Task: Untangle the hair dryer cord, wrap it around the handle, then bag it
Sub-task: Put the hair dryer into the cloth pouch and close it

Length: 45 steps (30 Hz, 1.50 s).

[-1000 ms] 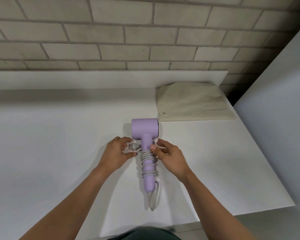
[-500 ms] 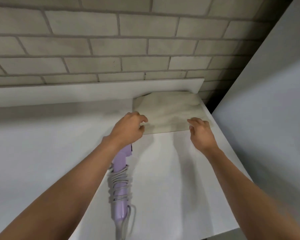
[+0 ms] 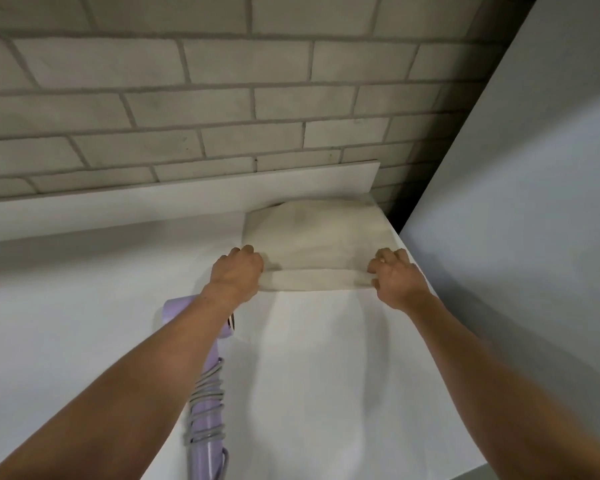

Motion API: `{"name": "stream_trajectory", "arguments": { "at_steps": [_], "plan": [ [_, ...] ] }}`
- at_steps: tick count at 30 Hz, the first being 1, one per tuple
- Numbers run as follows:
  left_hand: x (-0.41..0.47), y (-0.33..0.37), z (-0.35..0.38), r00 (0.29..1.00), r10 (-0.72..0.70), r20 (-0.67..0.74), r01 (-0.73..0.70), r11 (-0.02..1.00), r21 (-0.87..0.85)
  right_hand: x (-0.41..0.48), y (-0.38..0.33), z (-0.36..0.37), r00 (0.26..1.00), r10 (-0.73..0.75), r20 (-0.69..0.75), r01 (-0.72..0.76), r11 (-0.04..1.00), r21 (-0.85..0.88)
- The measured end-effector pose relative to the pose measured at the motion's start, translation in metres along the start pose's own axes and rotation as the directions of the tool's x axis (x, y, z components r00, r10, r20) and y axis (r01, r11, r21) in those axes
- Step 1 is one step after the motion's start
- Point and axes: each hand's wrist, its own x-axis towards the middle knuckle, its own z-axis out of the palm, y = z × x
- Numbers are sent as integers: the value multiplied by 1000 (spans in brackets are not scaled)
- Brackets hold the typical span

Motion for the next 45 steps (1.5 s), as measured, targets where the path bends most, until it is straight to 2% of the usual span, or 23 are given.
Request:
{"name": "stream_trajectory", "arguments": {
  "at_steps": [3,6,8,10,12,14,18,20,21,23,25,26,28,30,32,34,41,45],
  "plan": [
    [-13,-4,-11,998,-41,-38,33,982,-184,-18,8,-4,999,-44,-26,44,999,-2],
    [-33,-10,-21,986,-88,-144,34,938,-344,-42,14,-8,970,-30,-240,65,988,139],
    [-52,-12,-27,977,-117,-176,6,849,-528,-63,18,-11,885,17,-465,83,977,195],
    [-76,-12,-35,973,-160,-165,2,723,-690,-90,21,-13,788,47,-614,105,972,209],
    [-100,-10,-38,968,-212,-137,17,597,-802,-117,23,-14,721,61,-691,135,965,227],
    [-123,-7,-33,969,-219,-118,5,489,-872,-142,22,-7,691,90,-718,148,954,261],
    [-160,-5,-10,985,-144,-95,-33,380,-924,-183,17,24,723,75,-687,147,955,259],
    [-171,-7,1,992,-71,-107,-70,401,-913,-196,19,38,788,34,-615,158,954,256],
    [-175,-8,7,993,-37,-116,-88,435,-896,-200,20,42,844,15,-536,155,950,271],
    [-180,-10,16,992,-8,-126,-107,487,-867,-206,19,43,960,4,-280,90,943,321],
    [-181,-11,23,989,-13,-150,-122,514,-849,-210,13,34,999,0,-46,16,942,336],
    [-180,-10,24,987,-17,-161,-128,525,-841,-211,7,26,1000,1,-18,5,947,321],
    [-179,-8,24,984,-19,-179,-140,542,-829,-210,-18,2,992,12,-122,32,935,352],
    [-176,-6,22,981,-6,-196,-161,549,-820,-210,-64,-29,981,24,-193,80,853,515],
    [-174,-5,19,973,11,-230,-198,552,-810,-204,-116,-53,996,13,-84,48,725,687],
    [-173,-5,16,959,18,-283,-247,543,-803,-196,-153,-57,1000,-24,-2,18,665,747],
    [-179,-14,14,934,153,-323,-350,574,-740,-169,-182,-51,996,-79,-28,78,741,667],
    [-186,-11,14,951,141,-275,-307,514,-801,-170,-184,-46,990,-124,-71,140,749,647]
  ]
}}
